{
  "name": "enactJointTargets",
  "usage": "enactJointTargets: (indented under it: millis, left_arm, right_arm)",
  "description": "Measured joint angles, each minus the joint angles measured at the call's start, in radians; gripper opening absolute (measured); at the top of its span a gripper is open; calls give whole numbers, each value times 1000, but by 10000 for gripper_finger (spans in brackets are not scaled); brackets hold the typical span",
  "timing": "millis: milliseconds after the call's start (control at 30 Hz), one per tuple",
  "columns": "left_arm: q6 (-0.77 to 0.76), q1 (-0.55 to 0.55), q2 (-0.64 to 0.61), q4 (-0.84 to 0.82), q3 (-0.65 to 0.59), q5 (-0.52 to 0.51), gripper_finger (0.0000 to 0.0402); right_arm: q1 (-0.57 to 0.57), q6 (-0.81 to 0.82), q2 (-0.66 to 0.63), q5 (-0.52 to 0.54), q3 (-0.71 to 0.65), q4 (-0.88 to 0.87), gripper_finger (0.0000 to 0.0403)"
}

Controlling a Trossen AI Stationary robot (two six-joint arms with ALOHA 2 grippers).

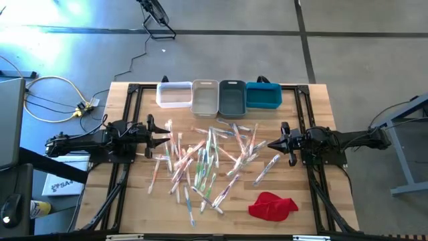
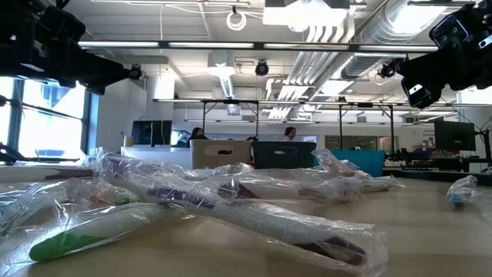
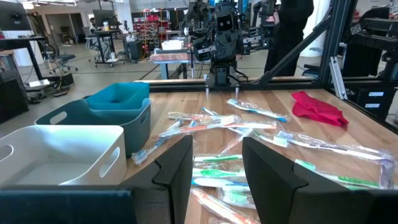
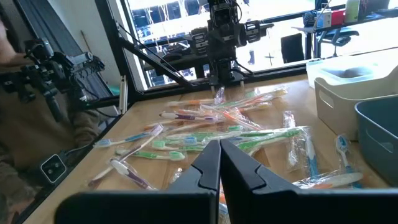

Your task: Pick & Place Toothbrushes

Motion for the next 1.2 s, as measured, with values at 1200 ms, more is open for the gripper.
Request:
enactJointTargets:
  millis: [1200]
  left_arm:
    - [0,0,0,13,0,0,136]
  right_arm:
    - [0,0,0,0,0,0,2]
